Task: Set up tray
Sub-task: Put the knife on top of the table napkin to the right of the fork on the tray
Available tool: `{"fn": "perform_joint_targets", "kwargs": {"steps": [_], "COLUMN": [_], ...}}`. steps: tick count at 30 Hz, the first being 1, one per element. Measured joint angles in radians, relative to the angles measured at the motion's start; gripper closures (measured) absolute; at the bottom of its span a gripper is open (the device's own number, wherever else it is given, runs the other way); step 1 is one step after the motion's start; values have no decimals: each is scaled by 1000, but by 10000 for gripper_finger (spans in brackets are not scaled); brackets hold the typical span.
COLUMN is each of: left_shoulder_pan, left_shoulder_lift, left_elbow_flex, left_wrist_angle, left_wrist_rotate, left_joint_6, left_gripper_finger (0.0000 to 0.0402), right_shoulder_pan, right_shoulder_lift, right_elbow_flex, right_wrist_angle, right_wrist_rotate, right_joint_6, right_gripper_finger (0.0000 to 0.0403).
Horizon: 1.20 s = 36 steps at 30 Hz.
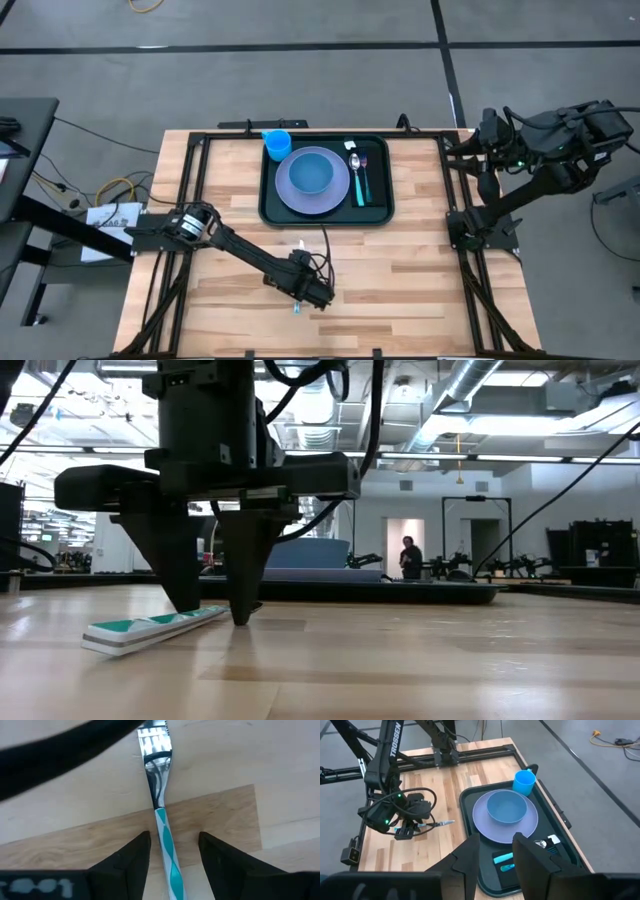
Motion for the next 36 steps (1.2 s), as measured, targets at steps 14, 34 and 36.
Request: {"fn": "perform_joint_targets", "kwargs": {"steps": [14,34,36], "left_shoulder_pan": [0,-6,-6], "left_shoulder_lift": [1,19,19], "left_elbow_flex": [-2,309,357], "left_wrist_angle": [24,-283,-291], "left_wrist_rotate": [-6,-192,-232], "left_joint_6": [40,168,203], "left_gripper_finger": [387,394,394], "right_shoulder_pan": [0,-47,-48], "right_shoulder_lift": [0,-38,-52], "right_elbow_flex": [0,0,0], "right_wrist_angle": [0,0,0], "right_wrist_rotate": [0,2,1], "right_joint_6": [0,-33,-51], "right_gripper_finger": [295,295,295]}}
